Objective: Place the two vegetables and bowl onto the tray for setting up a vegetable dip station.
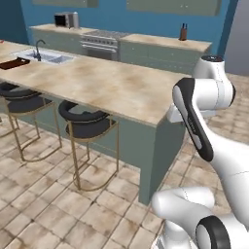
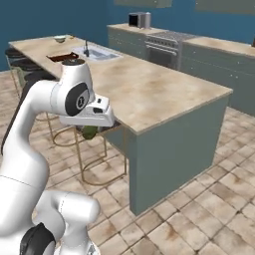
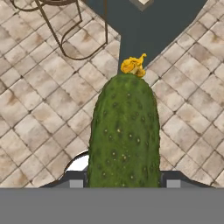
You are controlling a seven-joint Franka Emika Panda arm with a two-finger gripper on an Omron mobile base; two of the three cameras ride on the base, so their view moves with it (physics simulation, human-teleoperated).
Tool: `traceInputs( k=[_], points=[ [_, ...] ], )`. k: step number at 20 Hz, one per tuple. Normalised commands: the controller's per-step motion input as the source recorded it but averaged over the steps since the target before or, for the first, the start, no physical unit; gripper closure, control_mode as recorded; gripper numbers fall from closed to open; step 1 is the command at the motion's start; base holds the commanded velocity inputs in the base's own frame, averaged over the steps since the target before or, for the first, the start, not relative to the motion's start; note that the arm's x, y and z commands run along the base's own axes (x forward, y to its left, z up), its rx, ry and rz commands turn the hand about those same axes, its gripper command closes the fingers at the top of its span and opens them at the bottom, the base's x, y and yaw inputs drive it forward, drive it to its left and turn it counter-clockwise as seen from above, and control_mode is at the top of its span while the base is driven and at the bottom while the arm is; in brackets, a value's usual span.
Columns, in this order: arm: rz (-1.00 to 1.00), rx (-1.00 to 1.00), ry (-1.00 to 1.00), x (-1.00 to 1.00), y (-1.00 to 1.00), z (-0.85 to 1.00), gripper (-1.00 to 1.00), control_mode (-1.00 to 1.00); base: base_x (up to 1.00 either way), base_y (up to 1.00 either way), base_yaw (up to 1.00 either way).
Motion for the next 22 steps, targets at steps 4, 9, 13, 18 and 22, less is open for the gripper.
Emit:
traceInputs(
  k=[4,9,13,18,22],
  points=[
    [0.00,0.00,0.00,0.00,0.00,0.00,1.00,1.00,0.08,1.00,-0.51],
    [0.00,0.00,0.00,0.00,0.00,0.00,1.00,1.00,0.20,1.00,-0.50],
    [0.00,0.00,0.00,0.00,0.00,0.00,1.00,1.00,0.28,1.00,-0.48],
    [0.00,0.00,0.00,0.00,0.00,0.00,1.00,1.00,0.18,1.00,-0.47],
    [0.00,0.00,0.00,0.00,0.00,0.00,1.00,1.00,0.02,1.00,-0.43]
  ],
)
